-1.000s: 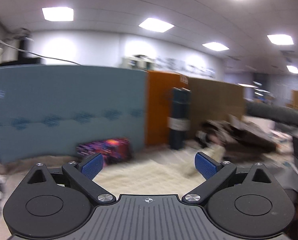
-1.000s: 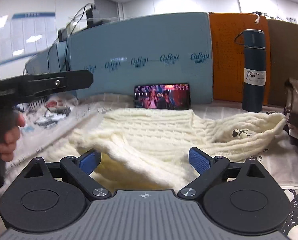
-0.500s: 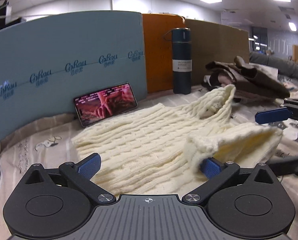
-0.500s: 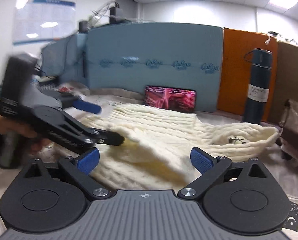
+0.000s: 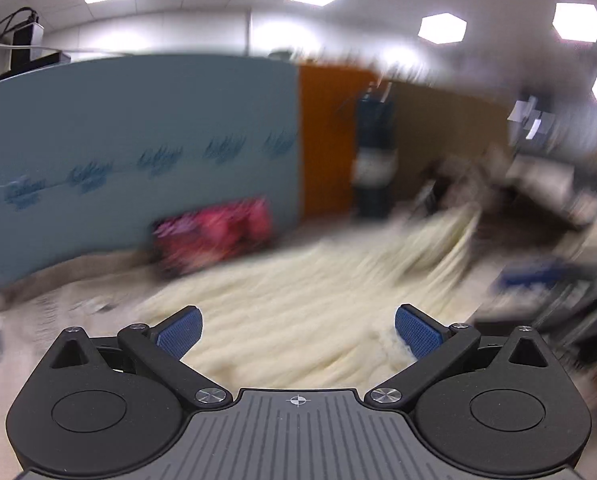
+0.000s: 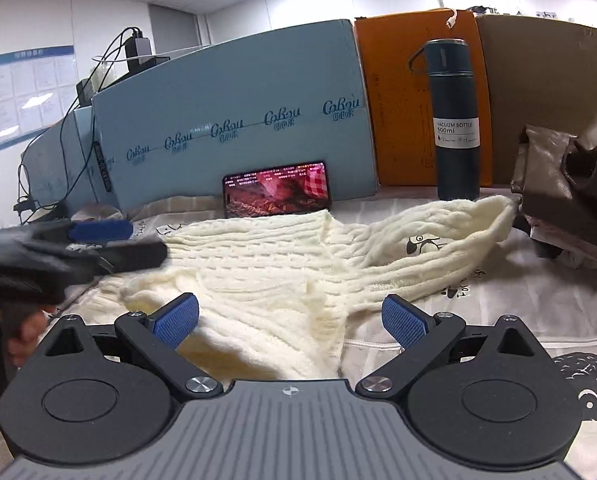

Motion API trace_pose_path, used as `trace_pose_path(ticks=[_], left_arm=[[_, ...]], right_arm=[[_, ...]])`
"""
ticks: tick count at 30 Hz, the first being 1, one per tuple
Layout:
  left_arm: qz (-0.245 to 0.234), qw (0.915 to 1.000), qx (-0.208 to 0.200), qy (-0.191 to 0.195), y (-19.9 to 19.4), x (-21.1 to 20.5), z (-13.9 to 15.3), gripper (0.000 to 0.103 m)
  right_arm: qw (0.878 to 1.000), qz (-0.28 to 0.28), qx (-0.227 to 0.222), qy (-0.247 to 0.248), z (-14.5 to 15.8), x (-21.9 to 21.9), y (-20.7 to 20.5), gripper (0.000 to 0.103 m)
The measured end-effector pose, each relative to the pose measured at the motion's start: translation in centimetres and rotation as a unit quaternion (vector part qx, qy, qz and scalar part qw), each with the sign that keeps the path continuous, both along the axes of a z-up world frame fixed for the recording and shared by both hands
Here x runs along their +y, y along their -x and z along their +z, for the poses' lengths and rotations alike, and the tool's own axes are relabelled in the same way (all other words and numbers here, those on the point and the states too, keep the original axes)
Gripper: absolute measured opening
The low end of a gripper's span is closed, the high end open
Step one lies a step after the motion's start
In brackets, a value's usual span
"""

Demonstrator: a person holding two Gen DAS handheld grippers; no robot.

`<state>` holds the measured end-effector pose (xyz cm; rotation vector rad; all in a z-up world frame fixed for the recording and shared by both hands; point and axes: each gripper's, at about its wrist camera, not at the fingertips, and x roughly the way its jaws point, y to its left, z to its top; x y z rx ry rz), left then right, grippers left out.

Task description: Fold clothes

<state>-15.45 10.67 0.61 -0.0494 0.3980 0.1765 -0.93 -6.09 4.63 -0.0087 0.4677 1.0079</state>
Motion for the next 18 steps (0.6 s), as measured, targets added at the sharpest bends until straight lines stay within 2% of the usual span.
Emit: trace_pose_path(ticks=[3, 5, 9, 12, 15, 18], left_arm=[[0.016, 0.9992, 0.033, -0.016, -0.5, 0.2, -1.1, 0.103], [0.026, 0.9979, 0.053, -0.026, -0.9, 0.4, -1.7, 0.103], [0.025, 0.9982, 0.049, -0.023, -0.7, 0.4, -1.9, 0.103], [0.023, 0.9985, 0.047, -0.019, -0.7, 0.4, -1.9, 0.103], [0.021, 0.9987, 0.044, -0.016, -0.7, 0.5, -1.9, 0.103], [0.019, 0.9989, 0.042, -0.010, -0.5, 0.7, -1.9, 0.103]], right_arm=[[1.000, -0.001, 0.016, -0.019, 0.2, -0.7, -0.5, 0.099], [0.998, -0.026, 0.034, -0.035, 0.4, -1.3, -1.5, 0.099], [0.989, -0.097, 0.081, -0.072, 0.8, -2.7, -4.3, 0.099], [0.975, -0.143, 0.127, -0.114, 0.9, -3.8, -7.1, 0.099], [0.952, -0.181, 0.181, -0.167, 0.7, -5.0, -10.0, 0.099], [0.937, -0.207, 0.204, -0.192, 0.5, -5.2, -12.1, 0.099]])
